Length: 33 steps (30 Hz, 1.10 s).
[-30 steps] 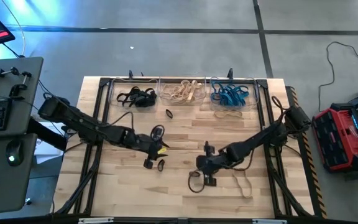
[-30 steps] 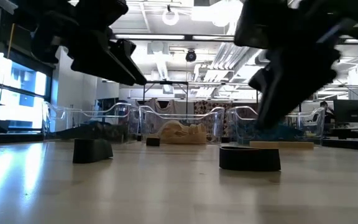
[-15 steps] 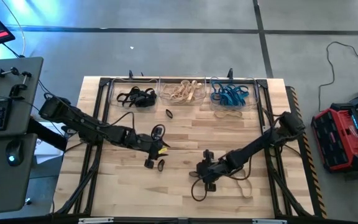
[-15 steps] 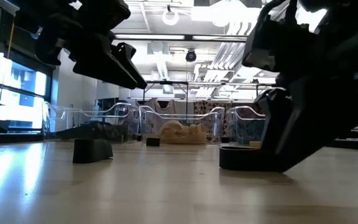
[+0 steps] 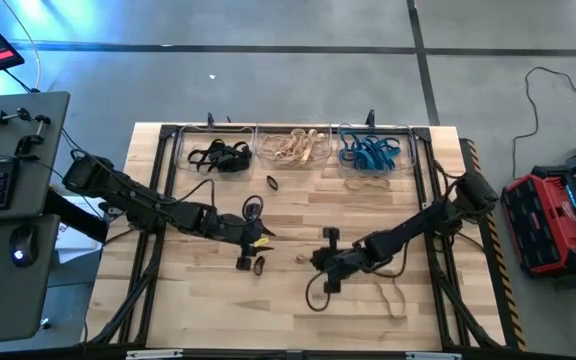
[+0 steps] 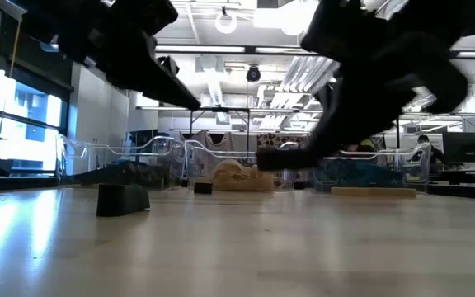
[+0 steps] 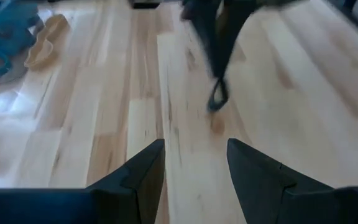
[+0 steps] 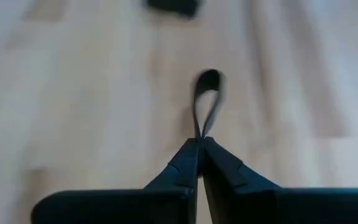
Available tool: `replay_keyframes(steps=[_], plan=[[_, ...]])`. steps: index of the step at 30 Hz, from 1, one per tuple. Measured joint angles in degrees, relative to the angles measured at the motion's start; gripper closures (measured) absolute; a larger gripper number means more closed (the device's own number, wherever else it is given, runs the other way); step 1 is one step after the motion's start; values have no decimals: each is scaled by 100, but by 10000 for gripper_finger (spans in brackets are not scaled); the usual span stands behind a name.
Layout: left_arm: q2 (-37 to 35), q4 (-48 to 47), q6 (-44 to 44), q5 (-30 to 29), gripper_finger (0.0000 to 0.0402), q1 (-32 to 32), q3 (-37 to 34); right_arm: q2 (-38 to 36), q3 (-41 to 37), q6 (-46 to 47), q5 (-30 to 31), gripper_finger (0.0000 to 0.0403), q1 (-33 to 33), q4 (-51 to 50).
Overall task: Sort rubber bands into baskets
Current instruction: Put the black rubber band into the left transparent bin
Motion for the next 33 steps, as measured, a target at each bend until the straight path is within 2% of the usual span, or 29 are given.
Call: replay_keyframes(steps=[3,8,14,22,28,33], plan=[[0,219,-243,6,235,26,2,-120,0,-422,374,398,-179,140],[24,320,-548,83,219,121,4,-153,2,-1173,436,400,-402,863],[200,384,-423,174,208,112,93,-153,2,-1684,605,402,-503,1415],[518,357,-3,36,212,108,509,-153,2,-1792,541,402,-505,1674],[575,-44,143,12,252,108,678,-153,2,-1891,541,402,-503,1811],[560,-46,453,2,332,43,719,-153,2,-1899,538,402,-500,1827]])
